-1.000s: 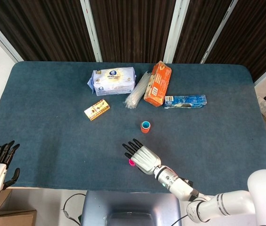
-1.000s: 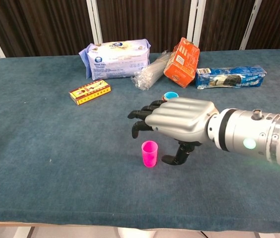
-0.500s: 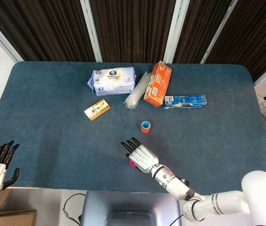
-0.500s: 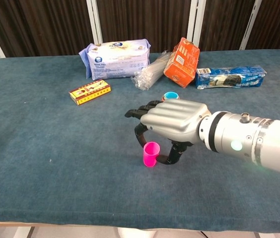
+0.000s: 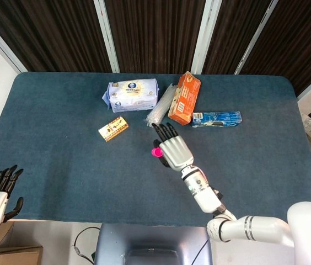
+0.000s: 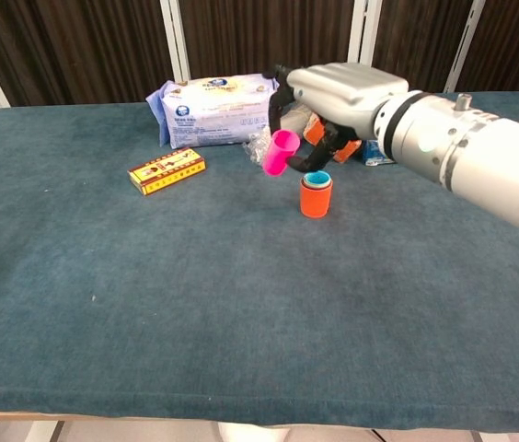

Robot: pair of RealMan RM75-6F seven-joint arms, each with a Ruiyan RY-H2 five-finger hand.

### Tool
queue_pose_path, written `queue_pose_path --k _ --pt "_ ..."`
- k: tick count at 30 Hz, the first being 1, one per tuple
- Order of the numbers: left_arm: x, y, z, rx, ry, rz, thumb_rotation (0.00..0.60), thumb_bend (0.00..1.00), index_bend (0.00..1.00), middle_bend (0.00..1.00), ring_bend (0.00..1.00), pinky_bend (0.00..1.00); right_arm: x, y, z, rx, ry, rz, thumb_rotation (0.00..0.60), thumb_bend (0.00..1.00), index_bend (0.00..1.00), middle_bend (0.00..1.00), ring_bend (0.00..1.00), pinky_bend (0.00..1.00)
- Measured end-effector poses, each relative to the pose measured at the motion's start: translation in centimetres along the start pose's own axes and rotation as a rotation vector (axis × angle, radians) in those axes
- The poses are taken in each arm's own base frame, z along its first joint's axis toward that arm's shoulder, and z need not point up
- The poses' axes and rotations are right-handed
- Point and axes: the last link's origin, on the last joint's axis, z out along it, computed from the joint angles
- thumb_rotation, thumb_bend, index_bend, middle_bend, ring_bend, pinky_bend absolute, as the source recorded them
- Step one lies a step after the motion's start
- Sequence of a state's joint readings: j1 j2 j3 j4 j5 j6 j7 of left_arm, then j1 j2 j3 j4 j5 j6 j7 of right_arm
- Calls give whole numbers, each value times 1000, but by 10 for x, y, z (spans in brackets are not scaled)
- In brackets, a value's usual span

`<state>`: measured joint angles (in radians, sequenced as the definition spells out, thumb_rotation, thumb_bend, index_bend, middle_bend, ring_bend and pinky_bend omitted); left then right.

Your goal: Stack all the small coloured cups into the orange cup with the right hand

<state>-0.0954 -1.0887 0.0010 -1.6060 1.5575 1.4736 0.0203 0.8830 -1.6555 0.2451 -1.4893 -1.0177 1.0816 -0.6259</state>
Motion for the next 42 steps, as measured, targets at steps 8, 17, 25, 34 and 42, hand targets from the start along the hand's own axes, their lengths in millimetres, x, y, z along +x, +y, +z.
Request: queue_pose_path --k 8,17,25,34,42 --pt "-1 -1 1 6 -5 2 600 469 0 0 14 97 -9 26 25 -114 -63 -33 600 469 626 70 0 0" --pt "-1 -1 1 4 -4 3 600 469 0 0 14 97 -15 30 21 -123 -98 -69 600 468 626 70 0 0" --pt "-1 0 1 3 -4 2 600 468 0 0 14 97 -23 35 16 -134 -136 -91 600 469 382 61 0 0" --pt "0 -1 1 0 -5 -1 600 468 0 0 14 97 -11 43 -3 -123 -148 -56 600 359 0 0 0 0" --pt "1 0 1 -6 26 10 600 469 0 0 0 93 3 97 -113 -175 -19 -92 600 353 0 0 0 0"
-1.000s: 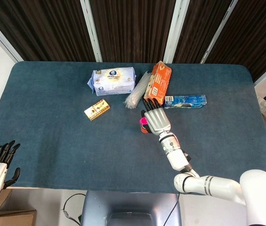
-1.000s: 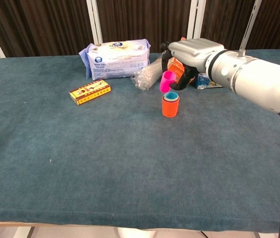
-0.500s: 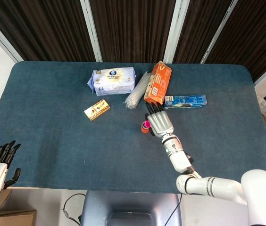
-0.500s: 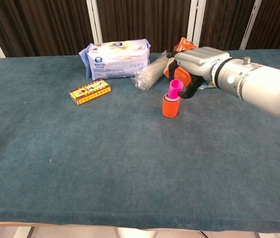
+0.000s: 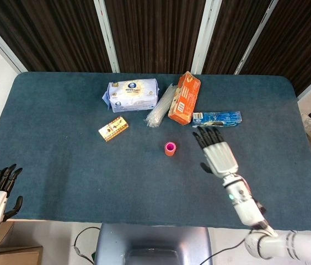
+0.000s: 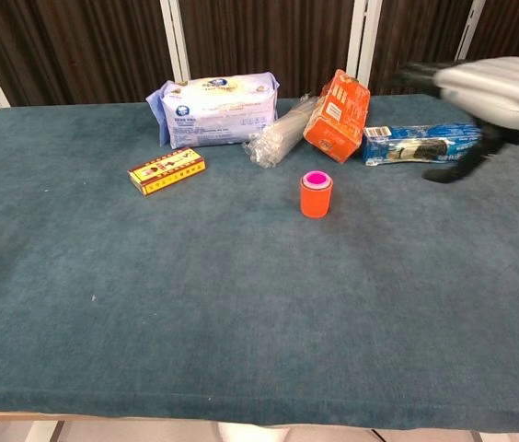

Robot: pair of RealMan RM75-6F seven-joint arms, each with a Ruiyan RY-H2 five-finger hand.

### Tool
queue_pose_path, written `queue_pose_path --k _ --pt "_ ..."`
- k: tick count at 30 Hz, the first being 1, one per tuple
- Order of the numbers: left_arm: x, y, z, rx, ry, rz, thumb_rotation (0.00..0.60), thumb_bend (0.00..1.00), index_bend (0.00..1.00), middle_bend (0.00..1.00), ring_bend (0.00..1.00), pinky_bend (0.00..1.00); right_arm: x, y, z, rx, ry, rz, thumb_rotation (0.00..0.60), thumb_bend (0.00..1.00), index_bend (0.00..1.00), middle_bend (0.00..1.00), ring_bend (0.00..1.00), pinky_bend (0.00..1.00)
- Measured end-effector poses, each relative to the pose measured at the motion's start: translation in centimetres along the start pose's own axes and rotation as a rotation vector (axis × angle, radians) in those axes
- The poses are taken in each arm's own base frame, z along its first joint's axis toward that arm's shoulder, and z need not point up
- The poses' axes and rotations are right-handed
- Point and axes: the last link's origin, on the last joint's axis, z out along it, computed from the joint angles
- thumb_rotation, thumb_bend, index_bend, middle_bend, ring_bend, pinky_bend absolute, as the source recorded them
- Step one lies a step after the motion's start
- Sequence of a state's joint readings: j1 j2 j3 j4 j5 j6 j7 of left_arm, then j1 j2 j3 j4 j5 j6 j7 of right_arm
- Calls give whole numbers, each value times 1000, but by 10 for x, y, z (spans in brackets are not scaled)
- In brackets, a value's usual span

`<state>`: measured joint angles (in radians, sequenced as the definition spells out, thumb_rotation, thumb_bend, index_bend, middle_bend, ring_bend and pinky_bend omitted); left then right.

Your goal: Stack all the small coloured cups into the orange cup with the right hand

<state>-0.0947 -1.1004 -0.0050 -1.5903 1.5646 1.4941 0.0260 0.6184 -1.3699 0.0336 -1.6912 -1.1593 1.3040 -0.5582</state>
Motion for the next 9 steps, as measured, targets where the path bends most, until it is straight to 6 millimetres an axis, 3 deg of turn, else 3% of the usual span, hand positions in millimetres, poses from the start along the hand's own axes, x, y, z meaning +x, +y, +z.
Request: queue_pose_path --k 3,6,9 --pt "-2 3 0 -15 12 9 600 469 0 0 0 92 -10 40 -58 -108 34 10 600 345 0 0 0 0" --pt "-4 6 0 -21 10 14 600 470 0 0 0 92 -16 69 -104 -194 63 67 600 337 0 0 0 0" --pt "-6 8 2 -29 8 17 600 471 0 0 0 92 -15 84 -127 -193 75 130 600 337 0 0 0 0"
